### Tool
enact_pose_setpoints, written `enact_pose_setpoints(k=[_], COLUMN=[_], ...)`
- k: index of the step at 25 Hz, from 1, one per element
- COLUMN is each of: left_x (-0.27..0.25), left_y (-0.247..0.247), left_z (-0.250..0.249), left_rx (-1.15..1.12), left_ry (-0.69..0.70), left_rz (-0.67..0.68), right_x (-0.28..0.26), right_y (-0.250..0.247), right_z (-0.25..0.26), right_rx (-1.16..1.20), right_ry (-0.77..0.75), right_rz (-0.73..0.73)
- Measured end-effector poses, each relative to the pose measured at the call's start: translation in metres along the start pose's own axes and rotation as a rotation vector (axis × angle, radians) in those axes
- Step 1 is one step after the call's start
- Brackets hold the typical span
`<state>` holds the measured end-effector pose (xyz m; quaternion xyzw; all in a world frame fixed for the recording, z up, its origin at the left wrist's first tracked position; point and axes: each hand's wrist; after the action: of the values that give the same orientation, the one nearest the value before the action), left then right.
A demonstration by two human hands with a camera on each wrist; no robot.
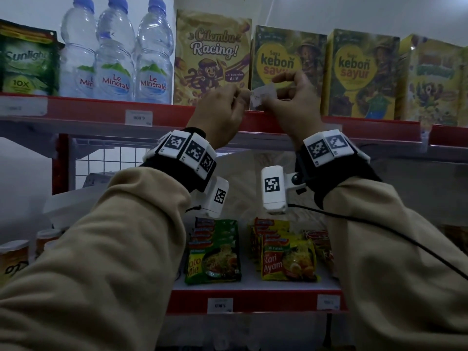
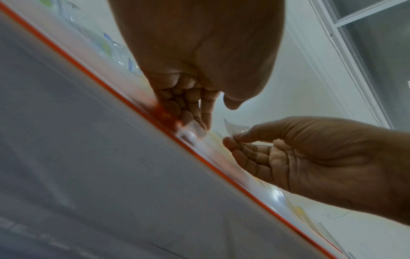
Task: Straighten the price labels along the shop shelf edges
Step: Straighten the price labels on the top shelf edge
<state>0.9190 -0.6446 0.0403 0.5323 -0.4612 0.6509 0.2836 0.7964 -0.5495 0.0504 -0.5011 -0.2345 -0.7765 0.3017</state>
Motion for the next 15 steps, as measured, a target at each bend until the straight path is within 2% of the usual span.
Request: enact_pose_setpoints(k=[5,8,12,15], left_x=[-0.001,0.001,0.003,0.002], left_y=[-0.001,-0.003,-0.009,-0.014], left_z=[0.006,0.008,0.012,0.016], left_rx=[-0.005,0.018,0.046,0.14], left_ry=[0.029,0.053,0.072,0.131], left_rz=[-0.006,-0.009,0.008,0.078], right_x=[-0.008,-0.009,-0.002,0.003], right_y=[0.012,0.014,0.009,0.008], right_z=[-0.008,-0.01,-0.008,-0.007], right_rx=[0.137,0.05,-0.224,-0.265], right_ry=[0.098,0.006,-0.174,-0.183], right_rz=[0.054,0.072,0.119,0.119])
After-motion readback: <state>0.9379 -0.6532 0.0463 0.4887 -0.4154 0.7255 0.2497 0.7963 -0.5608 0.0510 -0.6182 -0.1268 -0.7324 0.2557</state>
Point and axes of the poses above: each hand's wrist, its own x-axis towards the middle knuckle, its own y-axis out of the palm, z = x × y, and after that the axes turned 14 degrees about x, right-handed
